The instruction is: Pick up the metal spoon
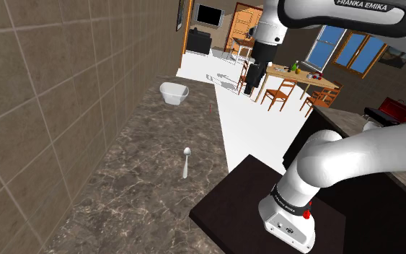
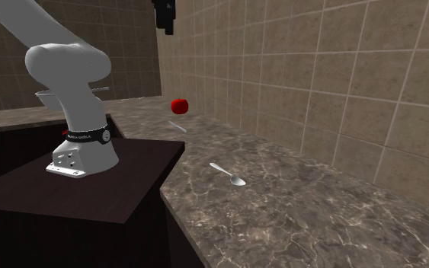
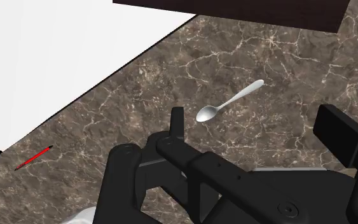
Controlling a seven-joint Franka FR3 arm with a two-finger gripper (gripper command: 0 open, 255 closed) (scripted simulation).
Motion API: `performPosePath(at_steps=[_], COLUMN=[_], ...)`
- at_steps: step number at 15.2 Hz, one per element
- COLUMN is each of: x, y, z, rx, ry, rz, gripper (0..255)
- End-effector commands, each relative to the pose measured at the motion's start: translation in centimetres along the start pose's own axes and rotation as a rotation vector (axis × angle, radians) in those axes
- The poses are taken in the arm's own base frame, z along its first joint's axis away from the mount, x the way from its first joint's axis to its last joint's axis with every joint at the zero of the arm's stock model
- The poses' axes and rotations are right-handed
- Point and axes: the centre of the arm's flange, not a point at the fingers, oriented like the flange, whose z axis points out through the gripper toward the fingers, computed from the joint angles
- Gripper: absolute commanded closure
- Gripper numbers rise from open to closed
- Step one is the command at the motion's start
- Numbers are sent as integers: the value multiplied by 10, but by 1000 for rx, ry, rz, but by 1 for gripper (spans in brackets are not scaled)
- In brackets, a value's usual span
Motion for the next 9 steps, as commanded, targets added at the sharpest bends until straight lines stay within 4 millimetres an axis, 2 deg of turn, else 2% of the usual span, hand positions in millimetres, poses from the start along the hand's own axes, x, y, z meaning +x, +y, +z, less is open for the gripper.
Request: performPosePath(at_steps=[1,9], x=[0,28], y=[0,-47], z=[0,93], rx=[0,-36], ry=[0,18], rz=[0,238], gripper=[0,0])
